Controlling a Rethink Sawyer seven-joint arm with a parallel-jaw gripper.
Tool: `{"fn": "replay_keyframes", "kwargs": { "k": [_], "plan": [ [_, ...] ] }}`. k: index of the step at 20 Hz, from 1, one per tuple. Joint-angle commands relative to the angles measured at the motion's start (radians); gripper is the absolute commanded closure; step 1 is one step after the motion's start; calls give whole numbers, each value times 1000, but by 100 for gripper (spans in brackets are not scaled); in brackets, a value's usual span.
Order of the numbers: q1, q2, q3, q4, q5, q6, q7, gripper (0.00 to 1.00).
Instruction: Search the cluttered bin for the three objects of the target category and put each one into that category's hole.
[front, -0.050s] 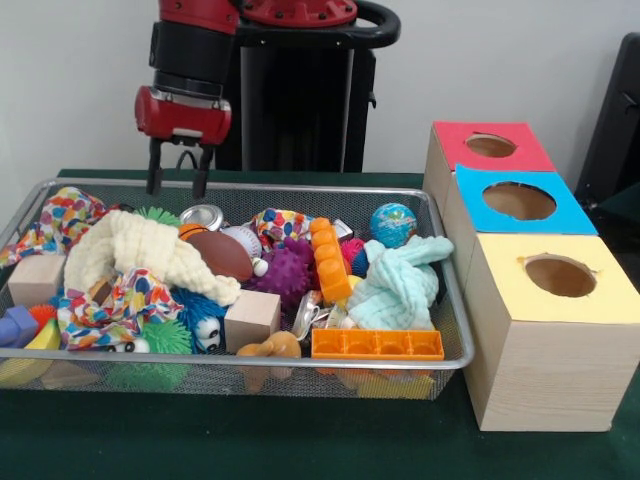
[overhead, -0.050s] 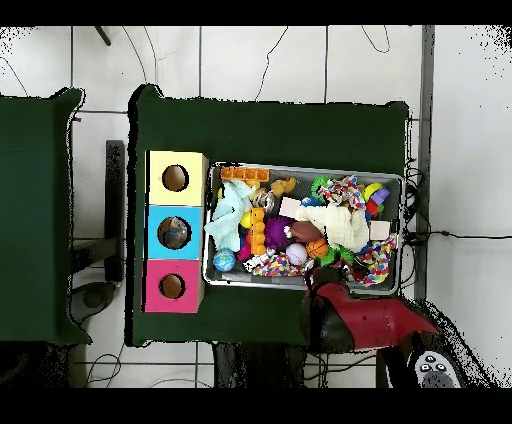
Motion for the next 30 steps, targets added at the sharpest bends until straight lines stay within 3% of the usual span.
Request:
{"fn": "replay_keyframes", "kwargs": {
  "k": [1, 5, 11, 14, 27, 30],
  "plan": [
    [46, 76, -25, -72, -27, -117, 112, 0],
    [102, 157, -100, -126, 6, -137, 106, 0],
    [208, 270, -275, -210, 83, -171, 113, 0],
    [216, 297, -302, -227, 94, -169, 119, 0],
    [-34, 254, -80, -228, -80, -103, 86, 0],
    [-107, 232, 5, -217, -139, -77, 77, 0]
  ]
}}
